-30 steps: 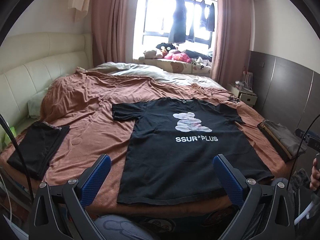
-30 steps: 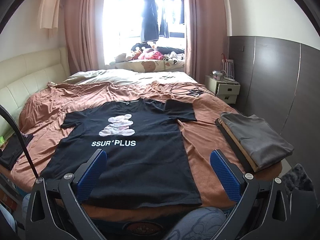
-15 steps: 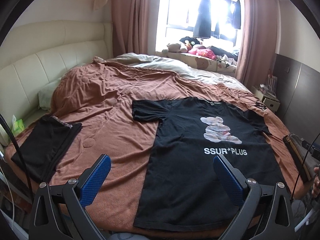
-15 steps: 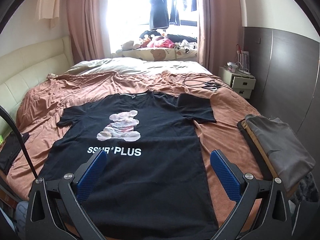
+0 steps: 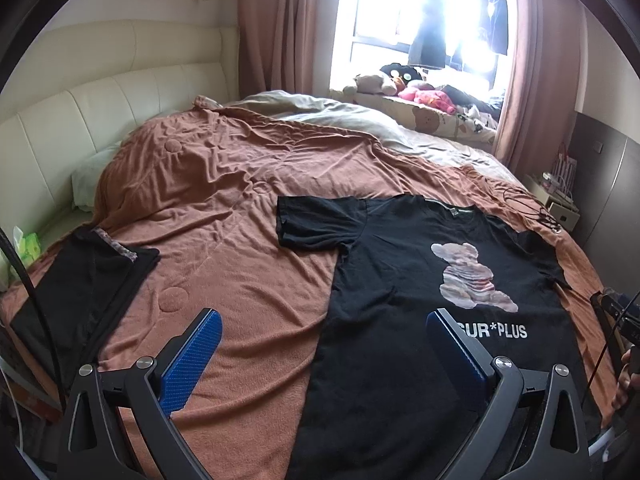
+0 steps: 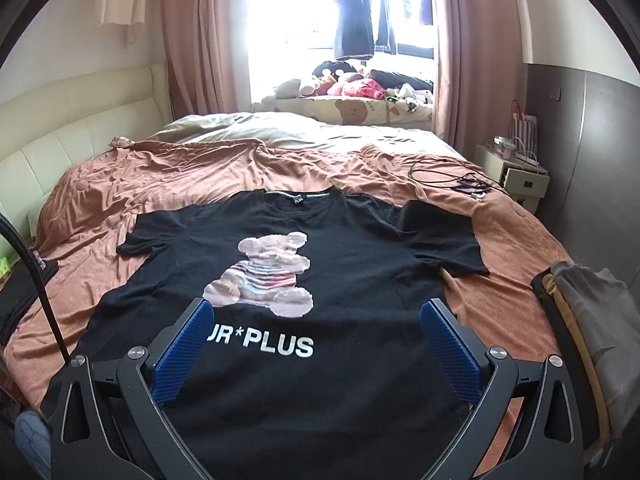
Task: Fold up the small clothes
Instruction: 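Lower the left tool to the sleeve nearest it, then grasp the sleeve hem with the left tool and lift it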
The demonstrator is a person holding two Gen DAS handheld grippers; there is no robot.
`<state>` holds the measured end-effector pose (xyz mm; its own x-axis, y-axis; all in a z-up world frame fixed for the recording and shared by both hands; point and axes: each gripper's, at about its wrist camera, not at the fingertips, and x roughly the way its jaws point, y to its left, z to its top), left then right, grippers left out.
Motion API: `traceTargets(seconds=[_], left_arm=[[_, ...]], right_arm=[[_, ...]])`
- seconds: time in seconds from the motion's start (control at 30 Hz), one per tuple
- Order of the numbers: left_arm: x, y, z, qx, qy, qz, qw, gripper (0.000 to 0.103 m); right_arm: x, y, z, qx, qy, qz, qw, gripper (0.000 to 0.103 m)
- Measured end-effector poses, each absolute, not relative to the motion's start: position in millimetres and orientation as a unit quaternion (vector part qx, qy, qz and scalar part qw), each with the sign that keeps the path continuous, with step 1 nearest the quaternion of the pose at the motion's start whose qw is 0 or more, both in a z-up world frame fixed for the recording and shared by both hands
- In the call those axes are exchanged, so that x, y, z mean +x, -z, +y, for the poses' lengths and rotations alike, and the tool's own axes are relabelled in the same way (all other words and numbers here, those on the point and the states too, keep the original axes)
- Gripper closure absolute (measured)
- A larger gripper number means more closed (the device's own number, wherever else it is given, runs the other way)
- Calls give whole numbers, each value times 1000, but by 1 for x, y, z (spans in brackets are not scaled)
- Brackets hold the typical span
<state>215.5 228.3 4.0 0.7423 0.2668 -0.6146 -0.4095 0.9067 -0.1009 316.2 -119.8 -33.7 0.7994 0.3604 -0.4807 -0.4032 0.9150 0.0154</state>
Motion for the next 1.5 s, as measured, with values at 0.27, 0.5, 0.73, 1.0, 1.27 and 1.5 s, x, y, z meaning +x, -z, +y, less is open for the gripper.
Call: traceTargets(seconds=[0.27, 0.5, 0.73, 1.0, 1.27, 1.5], left_arm=[[253, 2, 256, -120, -187, 318, 922, 4], [296, 19, 289, -127, -189, 337, 914, 14], [344, 41, 322, -155, -194, 353, 902, 25], [402, 72, 354, -185, -186, 390, 883, 40], [452, 106, 386, -180, -190, 432, 863, 41], [481, 138, 411, -199, -193, 463, 842, 41]], right_arm=[[353, 58, -85, -51, -229, 253, 939, 0], [407, 79, -54, -38, -252, 322, 912, 0], [453, 70, -27, -37, -274, 344, 897, 0], [480, 74, 12, -42, -285, 339, 896, 0], [508, 85, 58, -46, -325, 362, 873, 4], [535, 104, 94, -39, -335, 396, 854, 15]])
